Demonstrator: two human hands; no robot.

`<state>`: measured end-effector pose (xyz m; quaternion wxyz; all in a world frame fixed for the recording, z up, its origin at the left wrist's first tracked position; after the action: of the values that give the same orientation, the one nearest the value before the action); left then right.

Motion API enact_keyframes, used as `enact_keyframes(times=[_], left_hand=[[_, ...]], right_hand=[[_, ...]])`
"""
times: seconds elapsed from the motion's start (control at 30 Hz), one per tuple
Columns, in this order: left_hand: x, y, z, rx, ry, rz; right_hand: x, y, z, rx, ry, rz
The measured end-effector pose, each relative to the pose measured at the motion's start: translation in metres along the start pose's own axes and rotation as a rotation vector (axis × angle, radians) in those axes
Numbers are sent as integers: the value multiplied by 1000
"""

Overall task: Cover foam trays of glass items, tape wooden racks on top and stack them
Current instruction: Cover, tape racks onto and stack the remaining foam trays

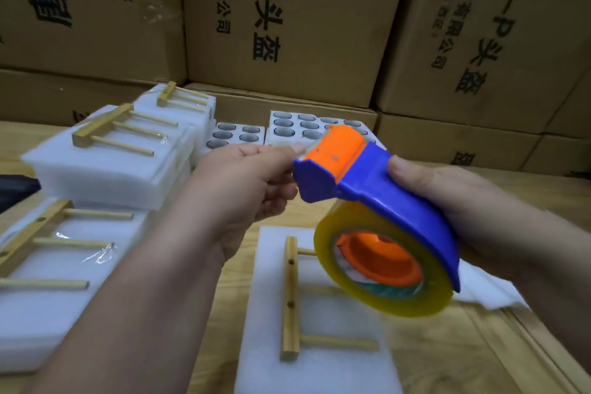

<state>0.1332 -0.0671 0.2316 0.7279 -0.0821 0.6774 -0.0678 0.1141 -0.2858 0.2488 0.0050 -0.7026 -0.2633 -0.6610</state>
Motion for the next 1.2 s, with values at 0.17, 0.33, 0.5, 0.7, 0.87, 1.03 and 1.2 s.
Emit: enact_keyframes(times=[0.17,0.33,0.5,0.7,0.87,1.03,1.2], left_hand=[[-9,-3,3,70,145,87],[-25,-2,4,28,154,201],[-32,5,-7,17,119,197],[-42,6,-14,-32,116,207],[-43,4,-11,-46,163,193],[-44,25,-2,-90,200,138],[-41,30,-2,-56,234,128]], right_hand=[[5,3,-2,-52,32,8],[12,5,1,-173,52,-104],[16,6,-6,-183,73,-113],[22,8,-16,-165,71,-108],[24,7,-23,-109,36,-90],[20,18,-32,-148,22,-110],[16,19,-37,-143,7,-114]])
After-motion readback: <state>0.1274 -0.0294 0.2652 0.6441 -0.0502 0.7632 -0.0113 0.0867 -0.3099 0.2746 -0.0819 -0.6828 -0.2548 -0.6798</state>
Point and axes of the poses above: each hand's wrist, its own z-axis towards the middle knuckle, its own y-axis out of the back of the hand, x = y × z, the point moved 6 cm from there along z, towards the middle knuckle, and after that the axes turned 1 degree about -z, right-handed, at the moved point
